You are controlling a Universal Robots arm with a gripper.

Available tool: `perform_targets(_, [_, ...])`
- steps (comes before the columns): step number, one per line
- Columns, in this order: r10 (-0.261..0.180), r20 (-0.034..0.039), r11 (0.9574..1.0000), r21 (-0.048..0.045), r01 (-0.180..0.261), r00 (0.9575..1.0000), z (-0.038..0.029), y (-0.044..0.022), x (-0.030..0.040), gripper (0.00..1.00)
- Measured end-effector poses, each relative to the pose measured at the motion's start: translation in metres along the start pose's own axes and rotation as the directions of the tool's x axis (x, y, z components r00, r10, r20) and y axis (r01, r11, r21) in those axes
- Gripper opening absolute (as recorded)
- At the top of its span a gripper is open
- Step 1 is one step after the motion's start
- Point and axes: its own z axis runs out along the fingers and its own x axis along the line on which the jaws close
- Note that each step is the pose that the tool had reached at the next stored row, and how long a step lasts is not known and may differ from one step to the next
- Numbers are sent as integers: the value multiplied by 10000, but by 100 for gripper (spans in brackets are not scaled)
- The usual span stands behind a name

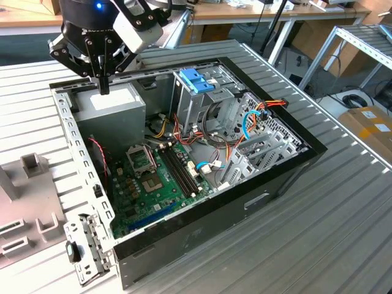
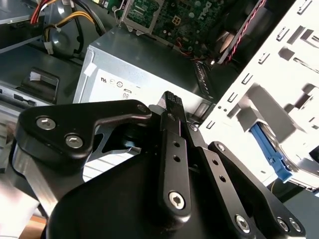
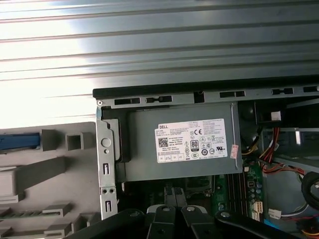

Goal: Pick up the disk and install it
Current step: 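Reach for the disk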

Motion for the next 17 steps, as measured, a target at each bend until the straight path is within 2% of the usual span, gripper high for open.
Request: perform_targets(17, [1,0,10000,0,-1,10000,-5,-13,173,10])
